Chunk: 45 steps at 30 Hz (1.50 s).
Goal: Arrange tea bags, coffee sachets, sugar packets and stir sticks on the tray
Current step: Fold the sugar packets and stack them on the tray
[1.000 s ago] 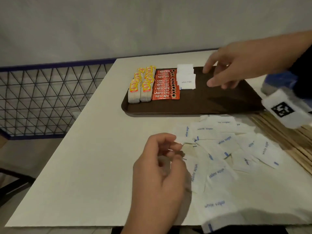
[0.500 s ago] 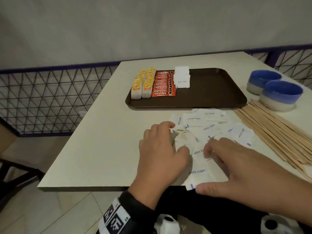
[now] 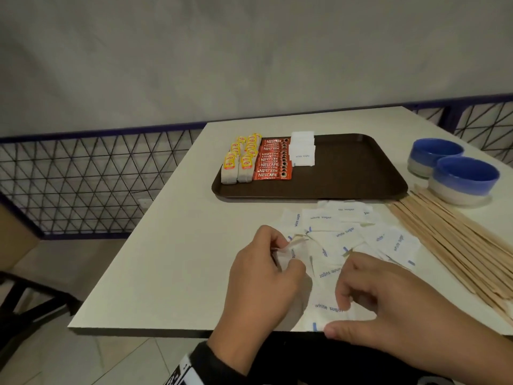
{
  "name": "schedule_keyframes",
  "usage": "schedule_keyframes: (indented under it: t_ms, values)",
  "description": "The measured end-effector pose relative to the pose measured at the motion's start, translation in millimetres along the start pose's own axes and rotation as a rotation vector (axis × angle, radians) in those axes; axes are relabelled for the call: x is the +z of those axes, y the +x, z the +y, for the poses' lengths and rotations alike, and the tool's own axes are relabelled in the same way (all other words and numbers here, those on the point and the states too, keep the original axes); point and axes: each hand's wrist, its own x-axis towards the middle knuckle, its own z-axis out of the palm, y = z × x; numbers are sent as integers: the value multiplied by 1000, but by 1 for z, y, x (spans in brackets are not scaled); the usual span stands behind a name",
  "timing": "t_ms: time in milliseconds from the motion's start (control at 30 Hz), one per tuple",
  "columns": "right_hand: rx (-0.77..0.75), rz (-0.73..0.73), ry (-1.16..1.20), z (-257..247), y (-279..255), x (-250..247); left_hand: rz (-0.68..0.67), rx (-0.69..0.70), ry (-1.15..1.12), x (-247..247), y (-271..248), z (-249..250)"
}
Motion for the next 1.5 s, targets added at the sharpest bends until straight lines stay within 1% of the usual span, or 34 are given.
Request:
schedule_keyframes:
  t_ms: [133, 200, 267, 333, 433, 467, 500, 567, 633, 667, 700, 833, 967, 1133, 1167, 1267, 1300, 1400, 1467, 1500]
  values:
    - [-5, 60, 110, 2, -3, 0, 76, -45, -332, -7, 0, -1]
    - [2, 61, 160, 6, -2, 0, 89, -56, -443, -8, 1, -3]
    - [-25, 63, 88, 11, 1, 4, 63, -49, -463, -8, 2, -6]
    - [-70, 83, -9, 15, 1, 11, 26, -35, -431, -6, 4, -8]
    - [-93, 163, -32, 21, 0, 22, 14, -1, -405, -4, 6, -9]
    - [-111, 228, -25, 22, -1, 25, 13, 7, -402, -4, 6, -10]
    - [-144, 324, 0, 21, -2, 27, 10, 14, -396, -4, 6, -11]
    - [-177, 520, 130, 15, -4, 29, -5, 23, -408, -3, 7, -11]
    - [-216, 713, 221, 7, -3, 33, -42, 6, -478, -3, 7, -12]
    - [-234, 778, 239, 3, -2, 36, -63, -10, -515, -4, 7, -11]
    - [-248, 805, 241, -2, 0, 38, -85, -19, -543, -4, 7, -10]
    - [-267, 790, 119, -12, 16, 49, -170, 34, -639, -7, 5, -8]
    - [-255, 791, 123, -16, 30, 57, -252, 76, -721, -10, 2, -6]
    - [-248, 719, 204, -15, 31, 59, -238, 115, -632, -5, 7, -14]
    - [-208, 717, 261, -18, 30, 56, -234, 111, -635, -5, 7, -14]
    - [10, 700, 525, -18, 29, 49, -232, 84, -670, -8, 6, -13]
    - [45, 679, 629, -17, 31, 47, -234, 84, -673, -8, 5, -12]
    - [8, 615, 942, -17, 36, 46, -258, 85, -671, -8, 3, -10]
    - [-3, 587, 1004, -16, 36, 45, -278, 86, -656, -8, 3, -10]
    - [0, 578, 998, -14, 37, 44, -287, 88, -650, -7, 3, -10]
